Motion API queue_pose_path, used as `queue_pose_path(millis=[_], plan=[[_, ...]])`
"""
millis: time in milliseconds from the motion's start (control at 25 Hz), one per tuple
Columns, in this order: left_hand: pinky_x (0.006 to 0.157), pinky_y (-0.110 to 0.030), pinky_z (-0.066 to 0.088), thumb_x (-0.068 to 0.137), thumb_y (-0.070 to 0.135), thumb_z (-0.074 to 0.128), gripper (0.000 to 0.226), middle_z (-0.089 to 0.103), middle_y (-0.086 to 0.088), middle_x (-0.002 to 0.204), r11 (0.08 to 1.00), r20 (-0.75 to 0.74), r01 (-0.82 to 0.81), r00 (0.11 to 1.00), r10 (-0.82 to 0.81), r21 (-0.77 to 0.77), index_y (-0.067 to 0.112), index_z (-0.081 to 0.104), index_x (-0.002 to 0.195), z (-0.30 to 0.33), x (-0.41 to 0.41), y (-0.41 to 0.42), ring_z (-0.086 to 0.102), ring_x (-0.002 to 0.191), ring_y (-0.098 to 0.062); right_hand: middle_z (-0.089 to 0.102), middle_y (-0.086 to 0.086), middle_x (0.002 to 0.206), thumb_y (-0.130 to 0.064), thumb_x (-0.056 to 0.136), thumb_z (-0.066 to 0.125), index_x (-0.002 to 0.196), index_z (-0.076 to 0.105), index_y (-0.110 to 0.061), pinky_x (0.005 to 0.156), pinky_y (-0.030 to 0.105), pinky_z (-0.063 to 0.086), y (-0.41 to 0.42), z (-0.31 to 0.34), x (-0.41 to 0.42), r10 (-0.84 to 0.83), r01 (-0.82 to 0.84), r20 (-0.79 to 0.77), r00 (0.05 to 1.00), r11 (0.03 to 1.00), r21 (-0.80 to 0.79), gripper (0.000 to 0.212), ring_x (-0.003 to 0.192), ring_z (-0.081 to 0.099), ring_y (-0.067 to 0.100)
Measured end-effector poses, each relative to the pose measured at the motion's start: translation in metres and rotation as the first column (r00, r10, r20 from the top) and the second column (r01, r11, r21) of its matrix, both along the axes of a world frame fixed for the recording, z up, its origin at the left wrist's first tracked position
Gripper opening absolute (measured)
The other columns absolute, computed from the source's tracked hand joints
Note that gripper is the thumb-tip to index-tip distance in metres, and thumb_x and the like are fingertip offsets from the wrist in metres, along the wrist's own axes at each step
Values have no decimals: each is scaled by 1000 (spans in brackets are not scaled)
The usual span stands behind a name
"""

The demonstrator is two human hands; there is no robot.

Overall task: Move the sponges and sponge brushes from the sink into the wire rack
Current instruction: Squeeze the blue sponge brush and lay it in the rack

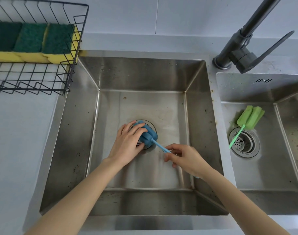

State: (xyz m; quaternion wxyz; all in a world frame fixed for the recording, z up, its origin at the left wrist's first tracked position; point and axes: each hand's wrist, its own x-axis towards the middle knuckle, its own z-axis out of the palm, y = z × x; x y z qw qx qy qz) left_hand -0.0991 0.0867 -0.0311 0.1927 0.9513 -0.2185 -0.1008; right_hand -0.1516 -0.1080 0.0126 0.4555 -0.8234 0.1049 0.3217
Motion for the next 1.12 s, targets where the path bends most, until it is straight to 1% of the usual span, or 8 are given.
queue_pose_path(millis=[160, 280, 440, 560, 680, 760, 880, 1120], plan=[[108, -39, 26, 75, 15, 63, 37, 53, -2, 133, 997, -1, -18, 1000, 18, -70, 14, 55, 111, 7, -3, 4, 38, 132, -25, 65, -16, 73, -25, 89, 56, 109, 62, -22, 47, 2, 41, 0, 11, -1, 48, -44, 59, 997, 997, -61, 22, 47, 55, -3], [105, -35, 32, 77, 15, 64, 37, 51, -2, 135, 992, -62, -13, 998, 5, -129, 13, 54, 112, 10, -5, 4, 37, 132, -23, 64, -15, 74, -26, 89, 54, 111, 61, -22, 44, 2, 40, 1, 19, -2, 88, -80, 71, 994, 990, -119, 24, 47, 57, -1], [98, -31, 40, 81, 17, 62, 37, 45, 2, 139, 977, -179, -97, 982, 63, -189, 14, 50, 116, 7, -9, -1, 34, 133, -16, 68, -6, 89, -25, 90, 52, 115, 59, -18, 49, 3, 42, 3, 22, 2, 115, -106, 55, 992, 982, -154, 27, 49, 57, 2], [101, -30, 36, 80, 14, 62, 36, 46, 1, 137, 960, -206, -146, 974, 97, -237, 13, 51, 115, 4, -9, -5, 36, 132, -17, 69, 3, 102, -24, 89, 52, 117, 58, -17, 53, 7, 44, 5, 20, 3, 115, -103, 60, 992, 978, -179, 29, 53, 55, 3], [109, -36, 32, 80, 12, 62, 35, 44, -2, 140, 936, -253, -214, 957, 144, -278, 12, 51, 114, 4, -8, -9, 33, 135, -20, 66, 3, 108, -24, 90, 51, 122, 55, -17, 53, 7, 38, 7, 19, 4, 100, -83, 75, 992, 975, -204, 33, 60, 49, 1], [107, -36, 35, 80, 11, 62, 34, 45, -3, 139, 927, -265, -231, 952, 153, -295, 11, 51, 112, 4, -7, -12, 35, 133, -21, 65, 3, 110, -24, 90, 50, 123, 54, -17, 53, 6, 35, 8, 18, 4, 103, -84, 80, 991, 973, -214, 34, 60, 47, 1], [102, -30, 35, 79, 11, 63, 34, 47, -3, 135, 927, -250, -225, 956, 152, -300, 11, 51, 110, 5, -6, -13, 39, 129, -19, 65, 3, 109, -25, 91, 50, 123, 53, -17, 52, 5, 34, 6, 19, 5, 104, -85, 80, 991, 974, -209, 34, 60, 47, 0], [104, -36, 34, 79, 14, 64, 36, 50, -4, 132, 951, -187, -172, 974, 126, -256, 10, 51, 112, 15, 0, -6, 34, 132, -25, 66, -1, 97, -25, 89, 52, 118, 57, -19, 56, 11, 44, 3, 26, 7, 93, -76, 90, 992, 981, -176, 30, 60, 52, 2]])
